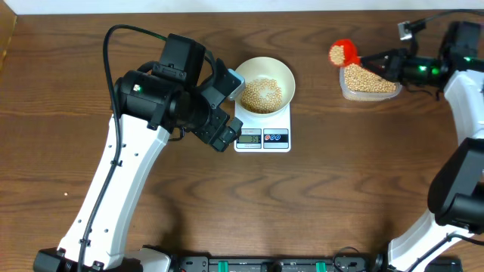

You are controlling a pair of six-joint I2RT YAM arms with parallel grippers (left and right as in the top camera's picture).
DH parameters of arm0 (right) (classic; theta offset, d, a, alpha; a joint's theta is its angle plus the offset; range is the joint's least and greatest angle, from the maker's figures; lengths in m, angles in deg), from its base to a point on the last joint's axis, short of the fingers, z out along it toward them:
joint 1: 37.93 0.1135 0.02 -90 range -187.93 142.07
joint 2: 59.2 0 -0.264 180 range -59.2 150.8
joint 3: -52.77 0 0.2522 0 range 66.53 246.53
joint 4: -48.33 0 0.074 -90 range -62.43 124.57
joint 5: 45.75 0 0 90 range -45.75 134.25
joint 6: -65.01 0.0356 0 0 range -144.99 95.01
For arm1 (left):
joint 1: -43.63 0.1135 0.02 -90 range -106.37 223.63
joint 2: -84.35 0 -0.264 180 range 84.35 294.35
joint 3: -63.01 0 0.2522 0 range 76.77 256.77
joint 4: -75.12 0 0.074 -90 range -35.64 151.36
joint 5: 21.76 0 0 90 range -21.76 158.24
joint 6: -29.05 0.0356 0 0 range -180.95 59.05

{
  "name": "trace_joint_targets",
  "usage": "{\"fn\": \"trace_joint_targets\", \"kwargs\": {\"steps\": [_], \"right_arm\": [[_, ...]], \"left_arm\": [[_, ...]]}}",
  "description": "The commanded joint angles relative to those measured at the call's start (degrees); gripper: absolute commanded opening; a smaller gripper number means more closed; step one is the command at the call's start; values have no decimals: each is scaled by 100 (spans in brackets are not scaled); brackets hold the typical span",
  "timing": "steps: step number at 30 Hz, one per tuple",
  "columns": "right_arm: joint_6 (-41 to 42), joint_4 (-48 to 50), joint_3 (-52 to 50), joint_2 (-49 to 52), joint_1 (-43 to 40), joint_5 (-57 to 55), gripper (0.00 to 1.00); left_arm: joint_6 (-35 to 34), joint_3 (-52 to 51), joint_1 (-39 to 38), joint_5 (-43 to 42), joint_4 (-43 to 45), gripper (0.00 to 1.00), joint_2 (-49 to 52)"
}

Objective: Scoop item into bowl and weigh 50g on scale
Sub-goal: 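Carry the filled scoop over the bowl on the scale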

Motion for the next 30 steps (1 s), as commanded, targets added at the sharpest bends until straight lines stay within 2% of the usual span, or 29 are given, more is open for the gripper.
{"fn": "trace_joint_targets", "kwargs": {"steps": [1,10,23,30], "right_arm": [[334,131,120,68,337,275,1],[496,367,136,68,1080,269,1],[181,332,138,50,1829,-205,1],[-306,-236,389,-46,1989,-848,1]], "left_arm": [[-55,57,-2,37,0,98,-92],[-55,57,-2,39,0,98,-92],[-55,57,-2,37,0,98,-92],[-55,57,-2,37,-2,98,-92]]}}
